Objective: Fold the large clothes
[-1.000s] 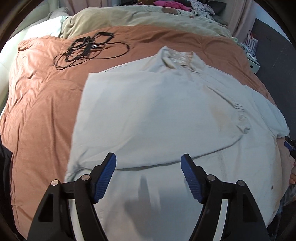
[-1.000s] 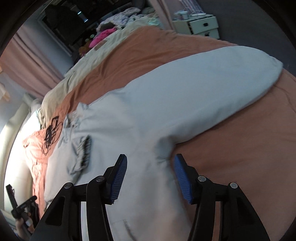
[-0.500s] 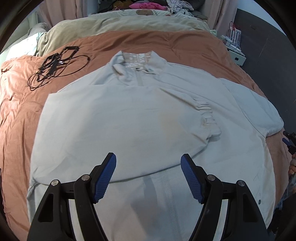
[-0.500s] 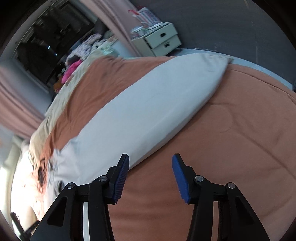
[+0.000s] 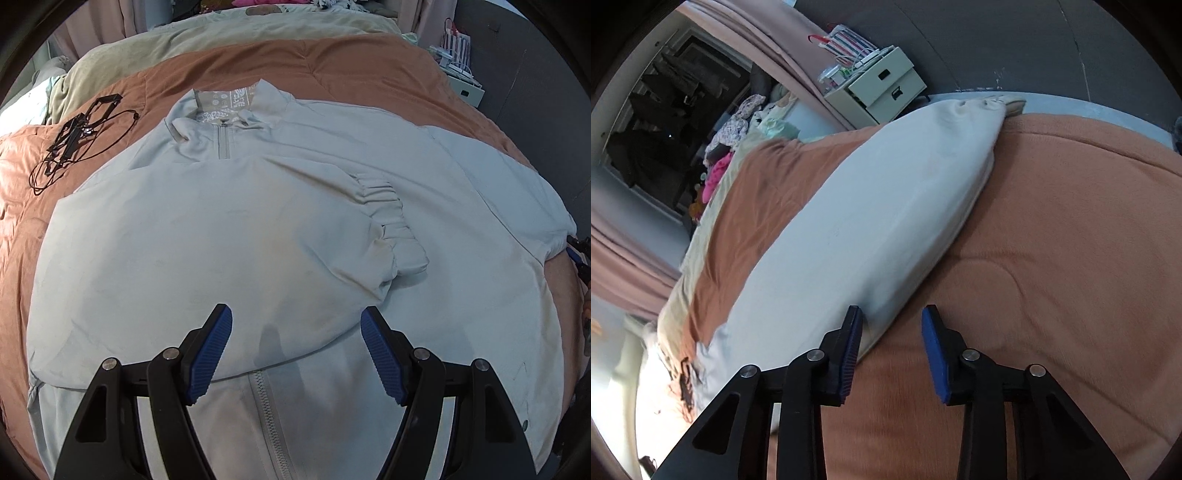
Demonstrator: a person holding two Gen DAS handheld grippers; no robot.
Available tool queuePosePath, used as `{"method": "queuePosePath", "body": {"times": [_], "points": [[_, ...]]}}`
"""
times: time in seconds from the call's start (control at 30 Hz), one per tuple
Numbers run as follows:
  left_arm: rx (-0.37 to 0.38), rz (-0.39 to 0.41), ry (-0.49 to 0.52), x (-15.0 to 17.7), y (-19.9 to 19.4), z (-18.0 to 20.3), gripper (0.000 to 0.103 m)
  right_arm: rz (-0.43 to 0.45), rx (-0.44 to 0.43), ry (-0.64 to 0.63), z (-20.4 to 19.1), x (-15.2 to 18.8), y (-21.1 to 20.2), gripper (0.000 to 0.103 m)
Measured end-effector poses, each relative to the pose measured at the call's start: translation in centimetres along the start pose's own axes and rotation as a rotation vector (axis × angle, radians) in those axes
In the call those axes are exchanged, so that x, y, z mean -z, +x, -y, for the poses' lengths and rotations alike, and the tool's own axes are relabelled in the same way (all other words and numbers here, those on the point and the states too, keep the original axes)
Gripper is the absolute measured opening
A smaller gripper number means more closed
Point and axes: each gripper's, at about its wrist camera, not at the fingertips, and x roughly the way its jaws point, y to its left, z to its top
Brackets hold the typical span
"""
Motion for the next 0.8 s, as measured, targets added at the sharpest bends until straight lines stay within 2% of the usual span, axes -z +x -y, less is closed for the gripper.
{"method": "queuePosePath", "body": {"times": [0.03, 0.1, 0.13, 0.2, 0.3, 0.47, 0.63, 0.8], "points": [[-0.004, -0.001, 0.001, 0.1, 0.1, -0.1, 0.073, 0.003, 0.002, 0.002, 0.0, -0.2, 0.3, 0.033], [-0.009, -0.005, -0.002, 0.3, 0.1, -0.4, 0.073, 0.015, 0.004, 0.014, 0.2, -0.4, 0.6, 0.022], [-0.01, -0.007, -0.005, 0.4, 0.2, -0.6, 0.073, 0.024, 0.007, 0.017, 0.4, -0.5, 0.7, 0.005], [-0.014, -0.004, -0.01, 0.5, -0.1, -1.1, 0.073, 0.027, -0.001, 0.016, 0.6, -0.5, 0.9, 0.004], [-0.012, -0.001, -0.026, 0.6, -0.5, -2.0, 0.073, 0.078, -0.004, -0.031, -0.9, -0.4, -0.7, 0.004], [0.007, 0.026, -0.047, 0.9, -2.4, -3.2, 0.073, 0.123, -0.07, -0.086, -4.3, -1.5, -4.1, 0.003], [0.029, 0.061, -0.059, 1.3, -4.7, -4.7, 0.073, 0.148, -0.16, -0.194, -11.2, -1.4, -8.2, 0.003], [0.047, 0.102, -0.084, 1.9, -7.7, -7.0, 0.073, 0.132, -0.236, -0.298, -18.8, 0.3, -10.6, 0.003]]}}
